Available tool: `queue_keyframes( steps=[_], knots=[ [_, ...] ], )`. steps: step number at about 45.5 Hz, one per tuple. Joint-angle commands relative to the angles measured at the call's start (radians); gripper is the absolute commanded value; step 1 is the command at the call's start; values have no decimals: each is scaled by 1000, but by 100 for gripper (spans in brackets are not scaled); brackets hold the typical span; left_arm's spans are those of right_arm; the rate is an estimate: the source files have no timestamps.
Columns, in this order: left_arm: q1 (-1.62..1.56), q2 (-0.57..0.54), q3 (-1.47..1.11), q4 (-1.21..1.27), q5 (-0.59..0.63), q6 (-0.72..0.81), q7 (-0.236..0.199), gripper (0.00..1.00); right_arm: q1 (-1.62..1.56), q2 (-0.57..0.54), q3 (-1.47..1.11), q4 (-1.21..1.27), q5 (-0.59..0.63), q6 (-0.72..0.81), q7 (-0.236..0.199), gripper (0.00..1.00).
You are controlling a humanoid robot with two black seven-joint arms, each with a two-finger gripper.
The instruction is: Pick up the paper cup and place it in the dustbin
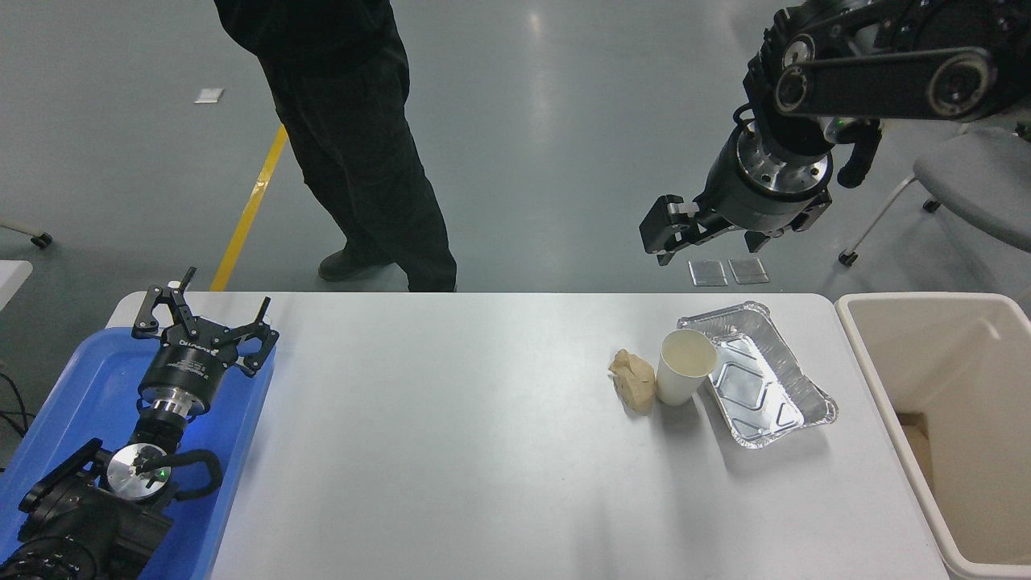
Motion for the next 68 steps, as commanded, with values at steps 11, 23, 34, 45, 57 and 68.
queue_keyframes(
  steps=[11, 23, 34, 45, 57, 68],
  knots=[
    [-2, 0, 1, 0, 2, 0, 1, 99, -420, 130, -16, -323, -9, -128, -1, 99],
    [0, 0, 1, 0, 0, 0, 1, 99, -598, 171, -17, -469, -13, -190, -1, 98],
    [-2, 0, 1, 0, 0, 0, 1, 99, -661, 173, -54, -476, -56, -309, -1, 98],
    [0, 0, 1, 0, 0, 0, 1, 99, -730, 171, -79, -542, -56, -319, -3, 97],
    [0, 0, 1, 0, 0, 0, 1, 99, -742, 171, -62, -542, -38, -319, -8, 90],
    [0, 0, 1, 0, 0, 0, 1, 99, -756, 174, -56, -535, -30, -319, -12, 61]
  ],
)
